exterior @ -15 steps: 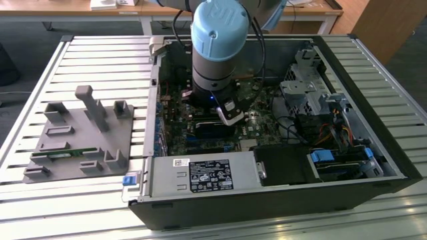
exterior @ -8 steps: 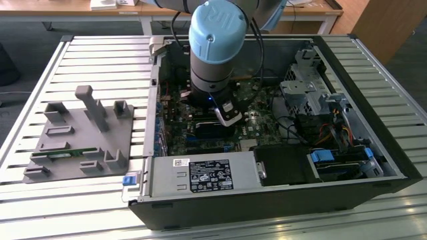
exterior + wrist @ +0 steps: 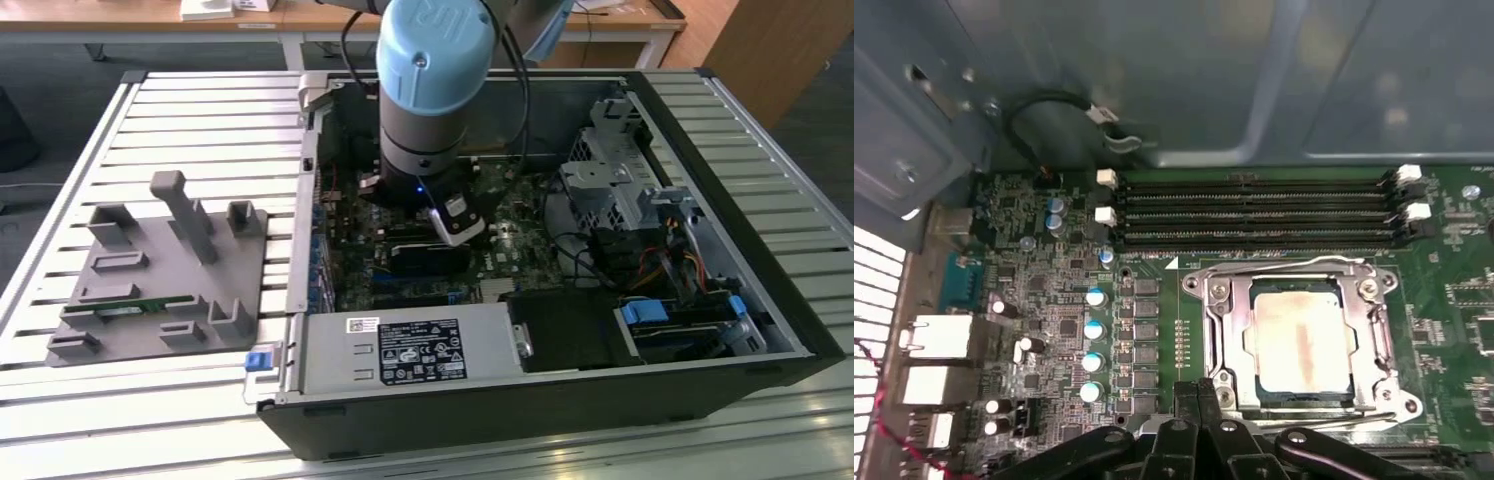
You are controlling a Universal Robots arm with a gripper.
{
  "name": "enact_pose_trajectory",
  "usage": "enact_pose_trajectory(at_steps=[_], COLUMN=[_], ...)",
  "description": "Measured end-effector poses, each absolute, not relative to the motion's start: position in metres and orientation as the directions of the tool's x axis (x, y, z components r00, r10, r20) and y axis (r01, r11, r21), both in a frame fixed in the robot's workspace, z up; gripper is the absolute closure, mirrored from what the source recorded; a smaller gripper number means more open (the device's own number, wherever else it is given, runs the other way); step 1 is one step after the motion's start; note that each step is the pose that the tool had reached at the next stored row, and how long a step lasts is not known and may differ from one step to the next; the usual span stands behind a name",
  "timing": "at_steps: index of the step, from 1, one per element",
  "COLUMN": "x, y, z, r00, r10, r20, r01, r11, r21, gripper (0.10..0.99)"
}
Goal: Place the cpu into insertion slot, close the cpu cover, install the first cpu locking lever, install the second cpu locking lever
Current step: 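Install the second cpu locking lever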
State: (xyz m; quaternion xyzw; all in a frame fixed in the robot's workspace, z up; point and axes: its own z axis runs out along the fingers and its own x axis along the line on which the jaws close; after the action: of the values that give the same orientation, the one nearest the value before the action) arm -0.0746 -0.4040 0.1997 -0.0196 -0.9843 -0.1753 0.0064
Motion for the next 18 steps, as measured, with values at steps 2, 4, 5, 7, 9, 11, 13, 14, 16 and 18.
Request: enact_pose_trajectory(at_steps=[2,4,5,7,9,11,13,14,16,18], x=[-0.075,-0.075,-0.075,-0.075,-0.075,-0.075,-0.075,-0.075,-0.075,-0.075], y=[-0.404,-0.404,-0.404,-0.404,-0.404,-0.404,-0.404,-0.404,-0.404,-0.404], z=[0.205,0.208,0.210,0.213,0.216,0.218,0.220,0.221,0.223,0.224], r00=[-0.999,-0.999,-0.999,-0.999,-0.999,-0.999,-0.999,-0.999,-0.999,-0.999], r10=[0.036,0.036,0.036,0.036,0.036,0.036,0.036,0.036,0.036,0.036], r20=[0.019,0.019,0.019,0.019,0.019,0.019,0.019,0.019,0.019,0.019], r01=[0.041,0.041,0.041,0.041,0.041,0.041,0.041,0.041,0.041,0.041], r11=[0.938,0.938,0.938,0.938,0.938,0.938,0.938,0.938,0.938,0.938], r21=[0.345,0.345,0.345,0.345,0.345,0.345,0.345,0.345,0.345,0.345], gripper=[0.980,0.980,0.980,0.980,0.980,0.980,0.980,0.980,0.980,0.980])
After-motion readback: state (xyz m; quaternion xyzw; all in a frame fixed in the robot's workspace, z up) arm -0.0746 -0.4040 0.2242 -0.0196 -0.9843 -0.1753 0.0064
